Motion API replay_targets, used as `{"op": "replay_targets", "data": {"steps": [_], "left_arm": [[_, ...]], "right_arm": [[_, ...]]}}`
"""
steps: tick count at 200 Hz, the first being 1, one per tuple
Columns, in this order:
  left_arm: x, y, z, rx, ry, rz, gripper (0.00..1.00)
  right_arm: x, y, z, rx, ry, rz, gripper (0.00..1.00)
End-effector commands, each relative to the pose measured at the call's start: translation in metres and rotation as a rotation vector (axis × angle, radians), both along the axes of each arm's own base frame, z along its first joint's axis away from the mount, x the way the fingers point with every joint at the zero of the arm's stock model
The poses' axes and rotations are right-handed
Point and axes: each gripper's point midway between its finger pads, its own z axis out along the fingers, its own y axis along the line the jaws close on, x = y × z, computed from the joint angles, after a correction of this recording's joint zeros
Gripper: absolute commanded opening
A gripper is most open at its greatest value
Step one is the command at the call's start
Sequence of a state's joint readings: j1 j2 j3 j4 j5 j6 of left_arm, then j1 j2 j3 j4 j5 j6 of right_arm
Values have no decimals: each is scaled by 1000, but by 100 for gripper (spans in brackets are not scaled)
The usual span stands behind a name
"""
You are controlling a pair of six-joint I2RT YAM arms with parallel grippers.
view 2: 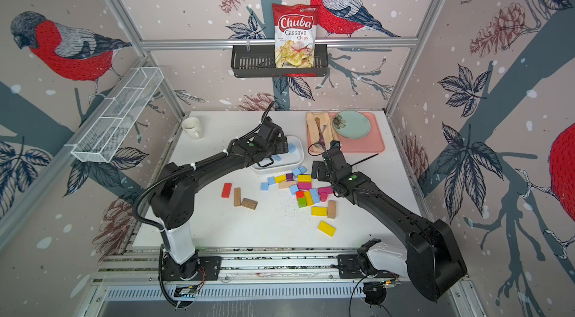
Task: Pick out the blue building blocks
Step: Pick up the building block from the center of the board.
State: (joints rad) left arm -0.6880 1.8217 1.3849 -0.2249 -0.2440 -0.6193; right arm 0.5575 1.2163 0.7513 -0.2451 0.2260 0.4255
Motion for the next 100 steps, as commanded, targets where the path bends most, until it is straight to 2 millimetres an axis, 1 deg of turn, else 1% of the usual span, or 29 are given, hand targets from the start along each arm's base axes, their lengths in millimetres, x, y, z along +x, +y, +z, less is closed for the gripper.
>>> {"op": "replay_targets", "data": {"steps": [1, 10, 18, 22, 36, 39, 41, 45, 75, 100], "left_arm": [[-6, 1, 25, -70, -125, -32, 88], [-14, 6, 29, -88, -150, -44, 89], [-21, 10, 30, -102, -169, -55, 90], [-24, 12, 31, -109, -178, -61, 91], [-37, 18, 34, -125, -208, -89, 94], [-38, 19, 38, -131, -221, -93, 94], [-41, 21, 34, -127, -218, -95, 94], [-45, 23, 33, -128, -223, -102, 94], [-68, 38, 36, -131, -282, -142, 96], [-80, 51, 31, -111, -294, -144, 96]], "right_arm": [[-4, 7, -7, 5, 31, 20, 99], [-5, 10, -10, -2, 41, 28, 99], [-6, 14, -8, -1, 36, 39, 99], [-6, 16, -16, -17, 56, 44, 99], [-8, 26, -20, -38, 69, 65, 99], [-8, 28, -20, -42, 71, 70, 99], [-9, 30, -21, -45, 72, 73, 100], [-9, 33, -22, -51, 76, 81, 99], [-15, 65, -32, -84, 102, 164, 99], [-20, 92, -44, -108, 131, 237, 99]]}}
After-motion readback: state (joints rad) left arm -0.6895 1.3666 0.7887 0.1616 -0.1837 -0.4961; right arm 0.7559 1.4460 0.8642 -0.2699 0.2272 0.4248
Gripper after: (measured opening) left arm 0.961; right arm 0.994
